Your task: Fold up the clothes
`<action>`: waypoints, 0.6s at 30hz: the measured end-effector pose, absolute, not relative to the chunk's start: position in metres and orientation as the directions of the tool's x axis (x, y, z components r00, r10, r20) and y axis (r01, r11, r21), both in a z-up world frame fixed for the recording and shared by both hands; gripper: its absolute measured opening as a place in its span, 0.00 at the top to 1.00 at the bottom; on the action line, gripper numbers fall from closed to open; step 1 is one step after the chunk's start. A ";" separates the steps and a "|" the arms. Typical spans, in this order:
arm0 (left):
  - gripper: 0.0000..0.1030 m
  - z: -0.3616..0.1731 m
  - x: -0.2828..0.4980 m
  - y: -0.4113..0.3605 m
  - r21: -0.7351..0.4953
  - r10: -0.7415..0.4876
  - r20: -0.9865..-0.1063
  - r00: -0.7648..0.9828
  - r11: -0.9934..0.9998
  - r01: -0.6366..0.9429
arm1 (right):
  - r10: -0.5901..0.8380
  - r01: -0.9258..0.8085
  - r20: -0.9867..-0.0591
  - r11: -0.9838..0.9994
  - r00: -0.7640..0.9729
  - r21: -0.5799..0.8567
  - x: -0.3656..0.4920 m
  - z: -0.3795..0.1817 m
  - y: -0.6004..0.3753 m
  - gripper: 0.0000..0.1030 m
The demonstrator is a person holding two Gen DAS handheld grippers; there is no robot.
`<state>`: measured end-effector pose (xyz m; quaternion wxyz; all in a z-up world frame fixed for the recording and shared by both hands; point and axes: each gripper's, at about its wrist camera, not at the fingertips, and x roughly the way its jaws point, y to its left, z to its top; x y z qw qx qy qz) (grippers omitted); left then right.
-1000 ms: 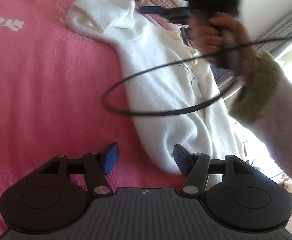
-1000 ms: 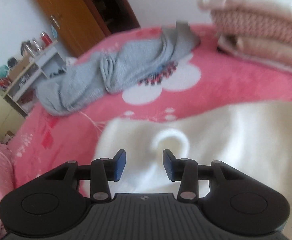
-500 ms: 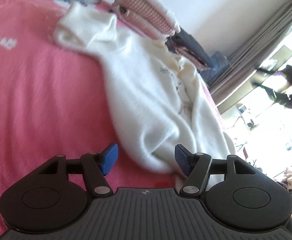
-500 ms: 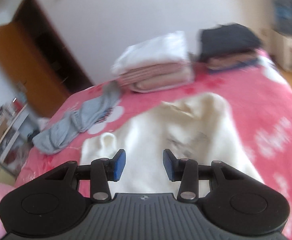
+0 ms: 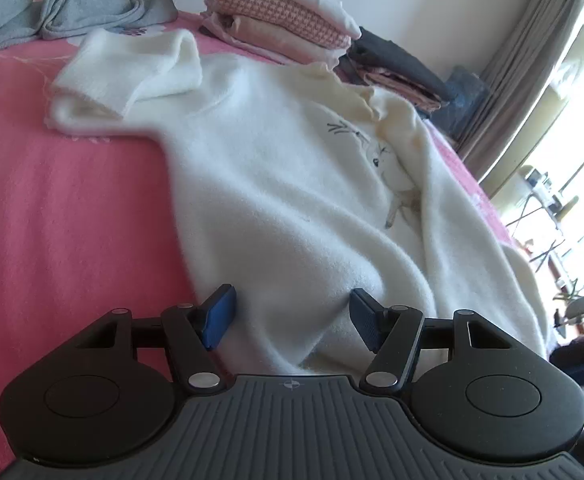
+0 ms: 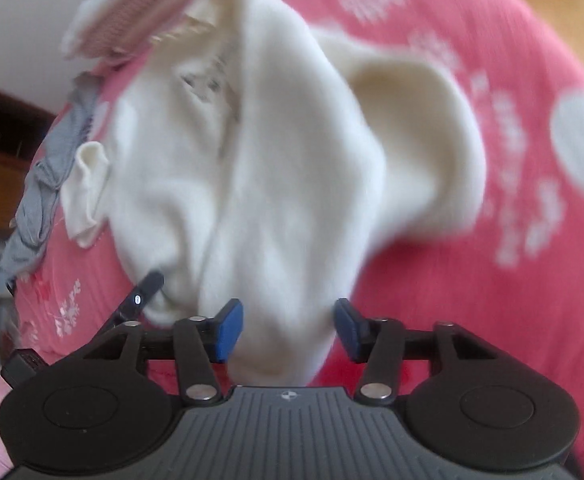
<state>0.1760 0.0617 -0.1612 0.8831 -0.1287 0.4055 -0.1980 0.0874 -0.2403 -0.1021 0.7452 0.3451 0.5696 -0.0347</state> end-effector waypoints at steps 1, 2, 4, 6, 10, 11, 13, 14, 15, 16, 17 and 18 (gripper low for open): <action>0.39 -0.161 0.176 0.060 -0.378 -0.447 -0.670 0.592 0.892 0.246 | 0.354 0.458 -0.875 0.750 0.331 0.476 0.086 -0.108 -0.239 0.39; 0.39 -0.161 0.176 0.058 -0.368 -0.440 -0.674 0.593 0.897 0.246 | 0.370 0.471 -0.879 0.744 0.302 0.475 0.086 -0.115 -0.236 0.39; 0.39 -0.161 0.175 0.056 -0.352 -0.427 -0.680 0.596 0.903 0.245 | 0.410 0.488 -0.876 0.728 0.252 0.481 0.081 -0.128 -0.230 0.40; 0.39 -0.161 0.174 0.054 -0.342 -0.419 -0.683 0.598 0.907 0.246 | 0.442 0.483 -0.862 0.714 0.250 0.506 0.079 -0.135 -0.226 0.49; 0.39 -0.161 0.174 0.054 -0.335 -0.414 -0.686 0.598 0.910 0.246 | 0.454 0.408 -0.828 0.722 0.331 0.559 0.075 -0.126 -0.221 0.88; 0.39 -0.161 0.174 0.054 -0.336 -0.414 -0.688 0.596 0.910 0.244 | 0.454 0.384 -0.815 0.724 0.359 0.572 0.074 -0.120 -0.221 0.89; 0.39 -0.161 0.176 0.054 -0.336 -0.413 -0.693 0.590 0.910 0.242 | 0.417 0.306 -0.801 0.767 0.430 0.564 0.076 -0.094 -0.223 0.90; 0.39 -0.160 0.177 0.054 -0.337 -0.413 -0.696 0.588 0.910 0.240 | 0.382 0.254 -0.795 0.804 0.471 0.537 0.079 -0.076 -0.224 0.90; 0.39 -0.160 0.178 0.053 -0.337 -0.412 -0.699 0.585 0.911 0.239 | 0.339 0.190 -0.784 0.849 0.520 0.493 0.084 -0.056 -0.226 0.90; 0.39 -0.160 0.179 0.053 -0.338 -0.411 -0.701 0.582 0.911 0.236 | 0.295 0.142 -0.769 0.884 0.566 0.444 0.092 -0.040 -0.229 0.90; 0.39 -0.160 0.179 0.053 -0.340 -0.411 -0.703 0.580 0.911 0.233 | 0.254 0.099 -0.750 0.915 0.611 0.391 0.100 -0.024 -0.232 0.90; 0.39 -0.161 0.179 0.053 -0.342 -0.410 -0.704 0.580 0.911 0.229 | 0.215 0.058 -0.724 0.941 0.655 0.333 0.108 -0.008 -0.235 0.90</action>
